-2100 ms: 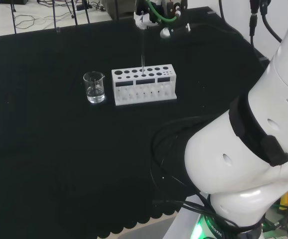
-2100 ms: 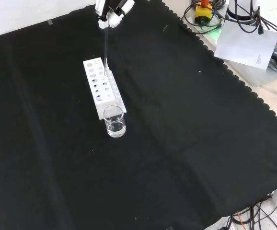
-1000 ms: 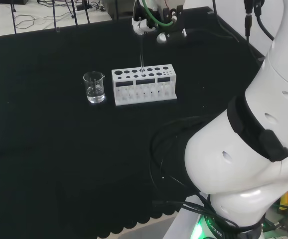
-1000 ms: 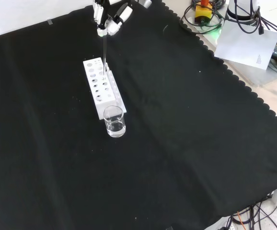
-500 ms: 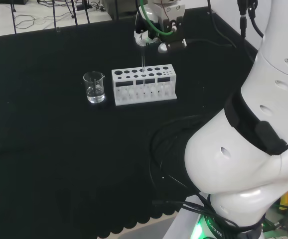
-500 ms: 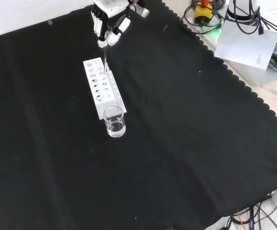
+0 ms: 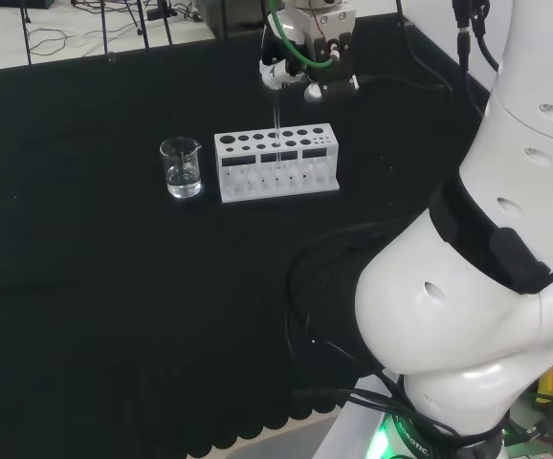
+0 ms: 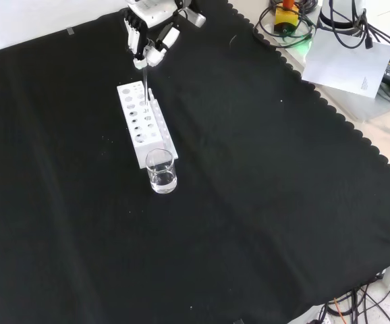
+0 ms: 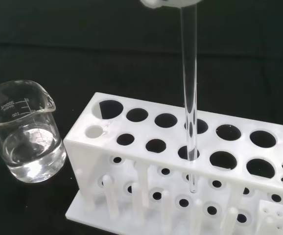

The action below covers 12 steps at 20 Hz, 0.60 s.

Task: Put the glass rod back on the white test tube rack.

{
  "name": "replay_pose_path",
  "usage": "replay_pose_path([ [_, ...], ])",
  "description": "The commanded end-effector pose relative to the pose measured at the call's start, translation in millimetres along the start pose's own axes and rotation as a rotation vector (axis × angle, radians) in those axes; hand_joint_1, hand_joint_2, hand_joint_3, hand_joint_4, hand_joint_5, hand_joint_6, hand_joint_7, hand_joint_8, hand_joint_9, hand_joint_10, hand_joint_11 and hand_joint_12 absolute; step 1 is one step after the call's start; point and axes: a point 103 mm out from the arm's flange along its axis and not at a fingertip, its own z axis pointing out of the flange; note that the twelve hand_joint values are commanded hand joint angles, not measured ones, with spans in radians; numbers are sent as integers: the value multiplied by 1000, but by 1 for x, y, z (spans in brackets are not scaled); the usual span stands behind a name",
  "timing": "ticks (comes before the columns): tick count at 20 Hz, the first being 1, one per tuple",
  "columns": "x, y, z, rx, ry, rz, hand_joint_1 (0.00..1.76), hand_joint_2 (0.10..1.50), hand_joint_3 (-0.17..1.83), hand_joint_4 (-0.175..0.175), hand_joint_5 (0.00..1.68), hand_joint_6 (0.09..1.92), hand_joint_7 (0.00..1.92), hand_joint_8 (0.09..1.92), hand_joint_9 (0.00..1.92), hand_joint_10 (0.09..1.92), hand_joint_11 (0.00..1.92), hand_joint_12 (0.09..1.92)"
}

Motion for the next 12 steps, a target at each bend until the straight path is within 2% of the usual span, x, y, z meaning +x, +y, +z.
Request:
replay_pose_path([
  [1, -6, 7, 10, 16, -12, 12, 1319, 1081, -175, -175, 1235, 395, 1281, 791, 1562, 803, 1571, 758],
  [12, -10, 13, 15, 27, -1, 16, 1319, 1081, -175, -175, 1235, 396, 1280, 793, 1562, 803, 1571, 759],
])
